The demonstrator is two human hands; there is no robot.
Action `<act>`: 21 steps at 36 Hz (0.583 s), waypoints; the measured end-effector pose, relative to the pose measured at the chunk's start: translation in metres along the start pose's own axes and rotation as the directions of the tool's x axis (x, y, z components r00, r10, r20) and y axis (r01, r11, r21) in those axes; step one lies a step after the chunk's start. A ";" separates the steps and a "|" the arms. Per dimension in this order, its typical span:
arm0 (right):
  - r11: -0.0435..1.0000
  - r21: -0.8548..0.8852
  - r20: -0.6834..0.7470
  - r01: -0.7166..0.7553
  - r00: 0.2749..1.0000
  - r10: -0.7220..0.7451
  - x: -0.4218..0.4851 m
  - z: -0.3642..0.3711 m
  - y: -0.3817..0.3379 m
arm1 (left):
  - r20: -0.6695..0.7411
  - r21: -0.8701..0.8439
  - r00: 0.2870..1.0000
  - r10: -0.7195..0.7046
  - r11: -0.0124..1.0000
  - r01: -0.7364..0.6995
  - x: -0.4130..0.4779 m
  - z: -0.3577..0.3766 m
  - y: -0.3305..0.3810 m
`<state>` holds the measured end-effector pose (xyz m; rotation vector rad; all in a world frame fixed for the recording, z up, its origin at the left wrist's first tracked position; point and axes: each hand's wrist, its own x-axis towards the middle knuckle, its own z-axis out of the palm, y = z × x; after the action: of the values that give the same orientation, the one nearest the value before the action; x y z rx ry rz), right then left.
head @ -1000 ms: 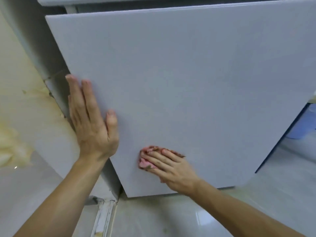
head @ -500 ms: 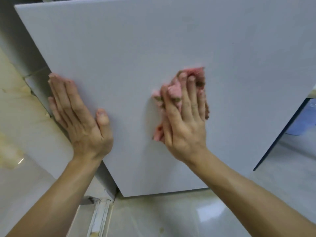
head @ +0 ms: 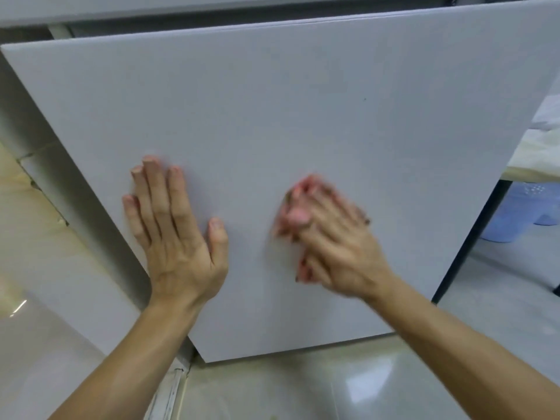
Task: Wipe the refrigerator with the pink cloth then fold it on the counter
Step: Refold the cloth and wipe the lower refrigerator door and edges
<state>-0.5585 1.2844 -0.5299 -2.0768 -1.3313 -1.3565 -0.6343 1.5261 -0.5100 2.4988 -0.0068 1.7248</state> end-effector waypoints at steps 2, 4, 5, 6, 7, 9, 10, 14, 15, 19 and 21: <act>0.984 0.002 -0.130 -0.178 0.976 0.177 0.035 -0.025 0.016 | 0.020 0.018 0.999 0.035 0.999 -0.035 -0.002 0.002 0.003; 0.930 0.045 -0.267 -0.365 0.893 0.363 0.065 -0.043 0.026 | 0.032 0.028 0.998 0.047 0.998 -0.048 -0.004 0.004 0.006; 0.898 0.070 -0.315 -0.435 0.844 0.434 0.077 -0.049 0.026 | 0.032 0.032 0.998 0.048 0.998 -0.049 -0.004 0.005 0.007; 0.872 0.091 -0.346 -0.480 0.806 0.480 0.087 -0.051 0.022 | 0.028 0.034 0.998 0.047 0.998 -0.048 -0.004 0.006 0.007; 0.859 0.105 -0.359 -0.501 0.787 0.502 0.095 -0.050 0.014 | 0.024 0.033 0.999 0.048 0.998 -0.048 -0.003 0.007 0.007; 0.892 0.110 -0.325 -0.439 0.832 0.450 0.107 -0.040 -0.004 | 0.017 0.031 0.999 0.046 0.998 -0.046 -0.003 0.009 0.007; 0.930 0.105 -0.283 -0.353 0.886 0.368 0.110 -0.032 -0.013 | 0.013 0.030 0.999 0.044 0.999 -0.044 -0.003 0.010 0.007; 0.989 0.019 -0.192 -0.147 0.970 0.148 0.118 -0.008 -0.036 | -0.016 0.027 0.999 0.047 0.999 -0.047 -0.004 0.014 0.006; 0.988 0.007 -0.211 -0.154 0.966 0.152 0.119 -0.007 -0.037 | -0.021 0.024 0.999 0.050 0.998 -0.049 -0.005 0.015 0.006; 0.980 0.027 -0.312 -0.196 0.930 0.194 0.124 -0.011 -0.028 | -0.024 0.006 0.998 0.055 0.998 -0.055 -0.005 0.016 0.004; 0.968 0.051 -0.366 -0.247 0.897 0.249 0.123 -0.017 -0.015 | -0.017 -0.006 0.998 0.062 0.998 -0.062 -0.005 0.016 0.003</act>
<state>-0.5667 1.3451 -0.4210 -1.7942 -0.8778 -1.5297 -0.6215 1.5219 -0.5200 2.5052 -0.0896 1.7665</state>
